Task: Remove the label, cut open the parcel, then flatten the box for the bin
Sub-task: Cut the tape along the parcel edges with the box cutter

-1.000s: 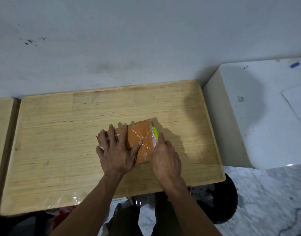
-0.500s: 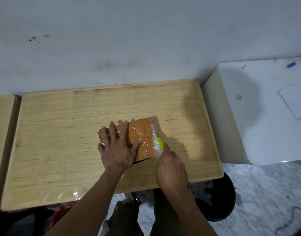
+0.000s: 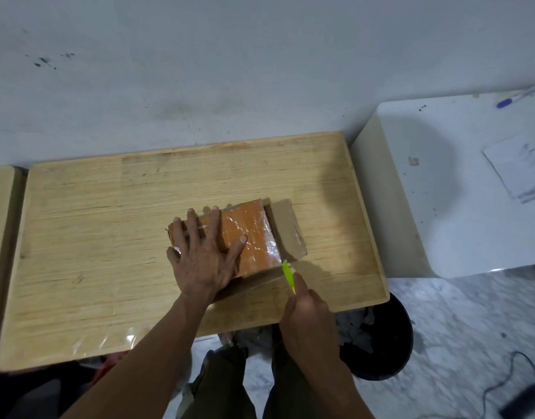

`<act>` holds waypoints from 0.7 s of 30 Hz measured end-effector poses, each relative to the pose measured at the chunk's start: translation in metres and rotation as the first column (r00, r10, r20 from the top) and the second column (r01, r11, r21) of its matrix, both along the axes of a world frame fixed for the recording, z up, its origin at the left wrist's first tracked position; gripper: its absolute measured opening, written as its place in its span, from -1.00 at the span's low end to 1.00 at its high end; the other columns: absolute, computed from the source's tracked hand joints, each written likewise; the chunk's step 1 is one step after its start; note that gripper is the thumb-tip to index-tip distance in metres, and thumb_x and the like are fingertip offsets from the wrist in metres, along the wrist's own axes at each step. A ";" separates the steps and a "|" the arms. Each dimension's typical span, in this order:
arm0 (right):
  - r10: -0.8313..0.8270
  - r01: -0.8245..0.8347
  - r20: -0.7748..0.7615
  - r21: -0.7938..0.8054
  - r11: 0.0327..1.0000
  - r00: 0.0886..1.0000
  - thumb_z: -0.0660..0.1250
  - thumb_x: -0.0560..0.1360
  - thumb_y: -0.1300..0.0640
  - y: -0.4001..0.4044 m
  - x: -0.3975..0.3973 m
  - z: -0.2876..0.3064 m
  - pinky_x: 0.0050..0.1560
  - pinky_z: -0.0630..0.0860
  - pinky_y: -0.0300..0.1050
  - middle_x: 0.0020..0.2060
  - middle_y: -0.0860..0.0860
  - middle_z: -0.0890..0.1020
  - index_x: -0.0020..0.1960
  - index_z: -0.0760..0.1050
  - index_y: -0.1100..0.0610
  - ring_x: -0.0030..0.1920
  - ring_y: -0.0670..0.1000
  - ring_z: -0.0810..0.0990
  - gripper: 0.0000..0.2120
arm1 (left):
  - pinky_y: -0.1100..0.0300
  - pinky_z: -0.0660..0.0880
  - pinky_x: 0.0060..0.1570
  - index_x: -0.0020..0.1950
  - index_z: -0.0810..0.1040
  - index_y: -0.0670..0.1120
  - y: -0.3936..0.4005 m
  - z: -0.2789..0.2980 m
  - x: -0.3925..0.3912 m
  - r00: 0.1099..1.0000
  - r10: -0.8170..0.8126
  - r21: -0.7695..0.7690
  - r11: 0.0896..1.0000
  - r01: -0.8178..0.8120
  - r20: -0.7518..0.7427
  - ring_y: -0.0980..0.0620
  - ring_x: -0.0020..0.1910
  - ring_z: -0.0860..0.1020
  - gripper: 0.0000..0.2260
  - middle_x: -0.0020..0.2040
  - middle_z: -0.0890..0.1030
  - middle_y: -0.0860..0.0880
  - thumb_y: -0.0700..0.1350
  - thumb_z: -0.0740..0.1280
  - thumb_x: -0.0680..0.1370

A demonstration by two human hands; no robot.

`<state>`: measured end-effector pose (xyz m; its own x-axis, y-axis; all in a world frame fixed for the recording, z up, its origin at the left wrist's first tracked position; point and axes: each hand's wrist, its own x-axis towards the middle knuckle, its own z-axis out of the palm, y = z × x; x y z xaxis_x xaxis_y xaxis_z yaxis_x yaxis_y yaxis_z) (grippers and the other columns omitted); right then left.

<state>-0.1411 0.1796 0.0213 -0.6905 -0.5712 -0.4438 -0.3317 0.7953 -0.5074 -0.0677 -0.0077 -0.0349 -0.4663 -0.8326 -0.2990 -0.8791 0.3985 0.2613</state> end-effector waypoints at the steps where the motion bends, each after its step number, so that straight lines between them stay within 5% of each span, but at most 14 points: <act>1: 0.003 -0.003 -0.003 -0.010 1.000 1.000 0.13 0.62 0.13 0.003 0.000 -0.001 -0.14 0.55 -0.05 -0.12 0.05 0.56 0.53 0.16 0.02 -0.15 0.05 0.59 -0.51 | -0.40 0.10 0.43 0.58 -0.14 0.28 0.000 0.000 0.000 1.000 0.000 0.005 1.000 0.000 -0.007 -0.18 0.60 -0.21 -0.22 0.64 -0.13 -0.01 0.54 0.03 0.46; 5: -0.086 0.085 -0.002 -0.107 0.991 0.996 0.11 0.65 0.07 0.015 -0.002 -0.002 -0.21 0.44 -0.17 -0.17 -0.03 0.55 0.45 0.32 0.03 -0.19 -0.05 0.54 -0.62 | -0.40 0.08 0.43 0.58 -0.13 0.30 -0.002 0.002 -0.003 1.000 0.019 0.022 1.000 -0.019 -0.002 -0.18 0.60 -0.22 -0.24 0.65 -0.12 -0.01 0.54 0.01 0.46; 8: -0.301 0.310 0.076 -0.270 0.912 0.951 0.18 0.62 -0.07 0.014 -0.011 0.005 -0.32 0.42 -0.28 -0.33 -0.09 0.55 0.14 0.54 -0.05 -0.30 -0.16 0.54 -0.78 | -0.41 0.04 0.44 0.57 -0.15 0.31 -0.002 0.004 -0.002 1.000 -0.004 0.038 0.999 0.004 -0.001 -0.18 0.60 -0.24 -0.25 0.65 -0.15 0.00 0.53 0.01 0.47; 11: -0.427 0.482 0.231 -0.312 0.819 0.874 0.23 0.59 -0.15 0.003 -0.028 0.006 -0.30 0.48 -0.21 -0.37 -0.05 0.54 -0.09 0.54 -0.05 -0.34 -0.16 0.51 -0.78 | -0.43 -0.01 0.45 0.56 -0.18 0.32 -0.005 0.006 0.003 0.999 -0.034 0.064 0.997 0.034 -0.002 -0.19 0.60 -0.25 -0.26 0.64 -0.18 -0.01 0.53 0.01 0.47; 16: -0.438 0.514 0.270 -0.402 0.758 0.858 0.24 0.62 0.04 -0.017 -0.053 0.001 -0.29 0.51 -0.10 -0.34 0.08 0.58 -0.08 0.57 0.00 -0.30 0.04 0.56 -0.83 | -0.42 -0.05 0.47 0.57 -0.23 0.30 -0.006 0.010 0.011 0.996 -0.084 0.088 0.993 0.084 -0.004 -0.19 0.60 -0.26 -0.22 0.64 -0.22 -0.03 0.54 0.00 0.46; 21: -0.308 0.433 0.355 -0.359 0.827 0.883 0.13 0.63 0.09 -0.022 -0.072 -0.017 -0.19 0.47 -0.12 -0.17 -0.02 0.66 0.17 0.48 -0.03 -0.27 -0.07 0.52 -0.80 | -0.42 -0.06 0.47 0.57 -0.26 0.31 -0.008 0.008 0.017 0.994 -0.106 0.099 0.989 0.106 -0.013 -0.18 0.60 -0.27 -0.16 0.64 -0.24 -0.03 0.60 -0.11 0.38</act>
